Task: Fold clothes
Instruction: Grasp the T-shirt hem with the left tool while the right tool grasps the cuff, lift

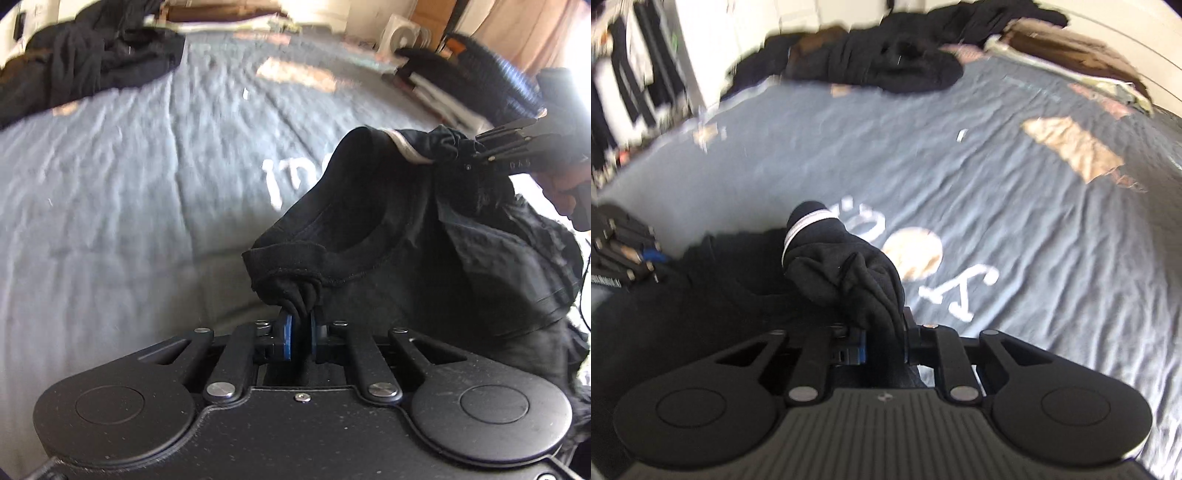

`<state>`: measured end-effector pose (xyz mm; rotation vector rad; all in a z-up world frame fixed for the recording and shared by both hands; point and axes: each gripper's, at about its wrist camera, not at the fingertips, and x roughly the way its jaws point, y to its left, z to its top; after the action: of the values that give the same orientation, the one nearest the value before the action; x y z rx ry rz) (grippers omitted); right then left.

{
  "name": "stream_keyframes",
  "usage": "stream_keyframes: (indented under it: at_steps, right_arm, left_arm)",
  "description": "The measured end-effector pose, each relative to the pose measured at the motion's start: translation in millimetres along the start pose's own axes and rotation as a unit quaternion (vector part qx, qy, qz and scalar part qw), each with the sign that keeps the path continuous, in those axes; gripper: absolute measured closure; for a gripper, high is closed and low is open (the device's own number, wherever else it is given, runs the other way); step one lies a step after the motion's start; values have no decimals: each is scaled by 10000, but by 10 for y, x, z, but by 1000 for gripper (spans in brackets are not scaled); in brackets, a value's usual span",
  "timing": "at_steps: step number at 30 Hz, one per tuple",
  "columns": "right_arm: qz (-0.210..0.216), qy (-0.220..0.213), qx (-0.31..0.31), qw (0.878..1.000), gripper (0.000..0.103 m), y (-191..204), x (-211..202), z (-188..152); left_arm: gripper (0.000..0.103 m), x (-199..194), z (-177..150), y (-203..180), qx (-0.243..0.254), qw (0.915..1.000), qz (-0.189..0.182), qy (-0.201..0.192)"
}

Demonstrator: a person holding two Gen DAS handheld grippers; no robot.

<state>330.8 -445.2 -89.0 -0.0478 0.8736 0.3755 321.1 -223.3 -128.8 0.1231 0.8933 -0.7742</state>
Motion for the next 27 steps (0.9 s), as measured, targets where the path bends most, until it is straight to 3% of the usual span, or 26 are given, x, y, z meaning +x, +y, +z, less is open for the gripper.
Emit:
stream_keyframes:
  at_steps: [4, 8, 11, 16, 20, 27]
  right_arm:
    - [238, -519, 111, 9983, 87, 67, -699, 145]
    - [364, -1044, -74, 9938, 87, 270, -1580, 302]
    - [393, -1441, -256, 9884, 87, 461, -2248, 393]
    - [269, -1900, -558, 9798, 87, 823, -3067, 447]
    - [316, -2225, -571, 9728, 89, 1054, -3458, 319]
    - [527, -2928, -462, 9536, 92, 1383, -3947, 252]
  left_arm:
    - [94, -560, 203, -141, 443, 9977, 137, -490]
    - [94, -1250, 458, -412, 946, 9878, 471, -1148]
    - [95, -1804, 652, -665, 1278, 9746, 780, -1667]
    - [95, -2539, 779, -1205, 1969, 9512, 1123, -2094]
    - [95, -2995, 704, -1626, 2392, 9289, 1356, -2479]
    - [95, -3740, 724, -2126, 2544, 8953, 1865, -3145]
